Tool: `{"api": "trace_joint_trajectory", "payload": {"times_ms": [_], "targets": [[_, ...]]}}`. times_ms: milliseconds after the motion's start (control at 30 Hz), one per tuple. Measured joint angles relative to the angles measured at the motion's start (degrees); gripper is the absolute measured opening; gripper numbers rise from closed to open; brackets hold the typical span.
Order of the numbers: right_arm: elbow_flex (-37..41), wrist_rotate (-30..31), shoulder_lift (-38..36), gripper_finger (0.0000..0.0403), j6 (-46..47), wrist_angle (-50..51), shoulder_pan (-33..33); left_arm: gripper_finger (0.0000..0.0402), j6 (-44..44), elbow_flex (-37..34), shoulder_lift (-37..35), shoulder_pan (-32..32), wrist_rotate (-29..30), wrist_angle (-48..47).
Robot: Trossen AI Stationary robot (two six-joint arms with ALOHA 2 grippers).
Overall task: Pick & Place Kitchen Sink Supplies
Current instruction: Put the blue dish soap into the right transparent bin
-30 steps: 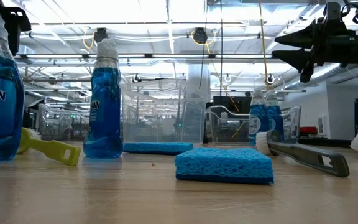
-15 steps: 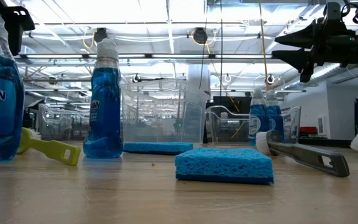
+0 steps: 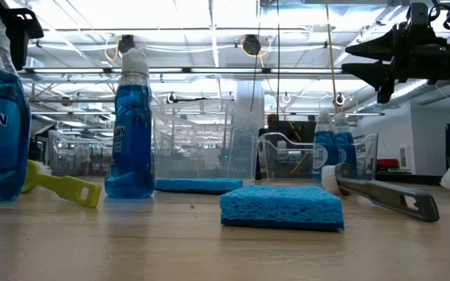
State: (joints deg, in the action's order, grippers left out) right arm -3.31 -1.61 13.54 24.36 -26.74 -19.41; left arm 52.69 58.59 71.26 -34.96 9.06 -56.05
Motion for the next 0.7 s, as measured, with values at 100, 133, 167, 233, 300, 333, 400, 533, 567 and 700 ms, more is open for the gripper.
{"api": "trace_joint_trajectory", "payload": {"times_ms": [100,133,167,233,300,333,400,533,567,700], "targets": [[0.0,0.0,0.0,0.0178,0.0,0.0,0.0,0.0365,0.0,0.0,0.0,0.0,0.0,0.0],[0.0,0.0,0.0,0.0178,0.0,0.0,0.0,0.0365,-0.2,0.0,0.0,0.0,0.0,-0.1],[0.0,0.0,0.0,0.0178,0.0,0.0,0.0,0.0365,-0.4,0.0,0.0,0.0,0.0,-0.3],[0.0,0.0,0.0,0.0178,0.0,0.0,0.0,0.0365,-0.2,0.0,0.0,0.0,0.0,-0.8],[0.0,0.0,0.0,0.0178,0.0,0.0,0.0,0.0365,-0.1,0.0,0.0,0.0,0.0,-0.9],[0.0,0.0,0.0,0.0178,0.0,0.0,0.0,0.0365,-0.1,0.0,0.0,0.0,0.0,-0.9],[0.0,0.0,0.0,0.0178,0.0,0.0,0.0,0.0365,-0.2,0.0,0.0,0.0,0.4,-0.9],[0.0,0.0,0.0,0.0178,0.0,0.0,0.0,0.0365,-0.2,0.0,0.0,0.0,0.6,-0.9],[0.0,0.0,0.0,0.0178,0.0,0.0,0.0,0.0365,-0.2,0.0,0.0,0.0,0.9,-0.9],[0.0,0.0,0.0,0.0178,0.0,0.0,0.0,0.0365,-0.2,0.0,1.2,0.0,1.5,-0.9]]}}
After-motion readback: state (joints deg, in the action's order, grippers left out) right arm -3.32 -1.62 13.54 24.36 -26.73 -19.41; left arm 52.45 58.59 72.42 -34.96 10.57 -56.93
